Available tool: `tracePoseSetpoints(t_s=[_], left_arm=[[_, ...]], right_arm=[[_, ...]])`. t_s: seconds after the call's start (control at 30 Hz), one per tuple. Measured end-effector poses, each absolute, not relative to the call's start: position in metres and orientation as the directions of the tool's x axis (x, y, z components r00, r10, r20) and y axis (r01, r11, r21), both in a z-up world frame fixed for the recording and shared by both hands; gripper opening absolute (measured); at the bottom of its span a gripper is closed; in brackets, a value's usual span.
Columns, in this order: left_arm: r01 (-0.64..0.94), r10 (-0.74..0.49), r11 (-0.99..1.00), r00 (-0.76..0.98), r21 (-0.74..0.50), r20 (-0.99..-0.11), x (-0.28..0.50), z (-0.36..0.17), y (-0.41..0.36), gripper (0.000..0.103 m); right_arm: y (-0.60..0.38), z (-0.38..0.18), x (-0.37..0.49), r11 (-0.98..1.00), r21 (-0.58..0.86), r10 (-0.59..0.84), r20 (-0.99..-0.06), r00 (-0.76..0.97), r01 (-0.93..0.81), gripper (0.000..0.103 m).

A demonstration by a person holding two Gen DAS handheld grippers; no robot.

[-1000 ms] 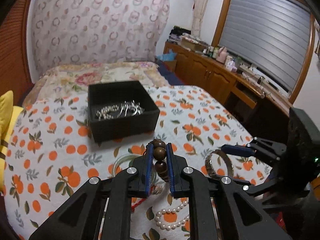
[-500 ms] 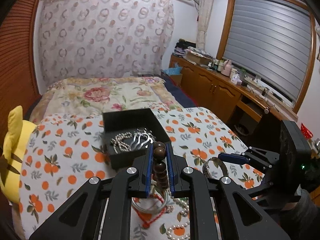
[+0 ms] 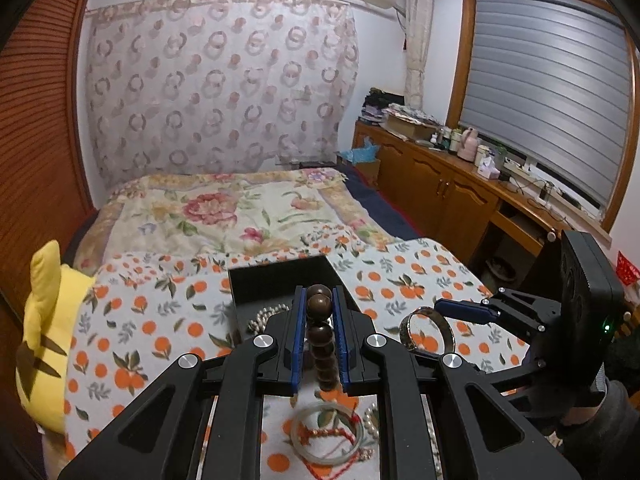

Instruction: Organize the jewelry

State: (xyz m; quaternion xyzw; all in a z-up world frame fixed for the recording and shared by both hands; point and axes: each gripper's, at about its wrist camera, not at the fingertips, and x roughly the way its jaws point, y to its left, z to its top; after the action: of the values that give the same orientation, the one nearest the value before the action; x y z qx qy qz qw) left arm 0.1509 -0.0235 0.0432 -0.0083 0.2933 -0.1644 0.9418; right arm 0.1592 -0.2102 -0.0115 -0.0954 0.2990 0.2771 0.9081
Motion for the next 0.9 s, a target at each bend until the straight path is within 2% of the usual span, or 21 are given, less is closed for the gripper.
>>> tracePoseSetpoints(t_s=[0.33,0.7,0.73,0.77,0.83,0.9], left_arm=[[0.274,-0.280,0.957,0.764,-0.101,-0.582,0.190,0.034,-0.022,0.012],[0.240,-0.245,0.966,0.734,-0.096,-0.634,0.214,0.002,-0.023,0.012],[0.234,-0.240,0.968,0.737,-0.095,-0.631,0.213,0.001,-0.022,0.016],[0.230,-0.238,0.969,0.738,-0.096,-0.631,0.213,0.001,-0.021,0.028],[0.221,-0.237,0.970,0.745,-0.104,-0.624,0.211,0.002,-0.017,0.045],[0.210,-0.217,0.974,0.754,-0.086,-0.620,0.208,0.002,-0.014,0.048]], right_arm=[[-0.210,0.007,0.183,0.840,0.015,0.450,-0.579,0.680,-0.542,0.062],[-0.201,-0.008,0.207,0.840,0.006,0.434,-0.609,0.664,-0.543,0.062],[-0.200,-0.010,0.209,0.839,0.005,0.432,-0.611,0.663,-0.543,0.062],[-0.199,-0.012,0.211,0.839,0.004,0.432,-0.613,0.661,-0.544,0.062],[-0.195,-0.016,0.216,0.836,0.005,0.435,-0.617,0.656,-0.549,0.062],[-0.190,-0.019,0.218,0.833,0.001,0.438,-0.613,0.658,-0.553,0.062]])
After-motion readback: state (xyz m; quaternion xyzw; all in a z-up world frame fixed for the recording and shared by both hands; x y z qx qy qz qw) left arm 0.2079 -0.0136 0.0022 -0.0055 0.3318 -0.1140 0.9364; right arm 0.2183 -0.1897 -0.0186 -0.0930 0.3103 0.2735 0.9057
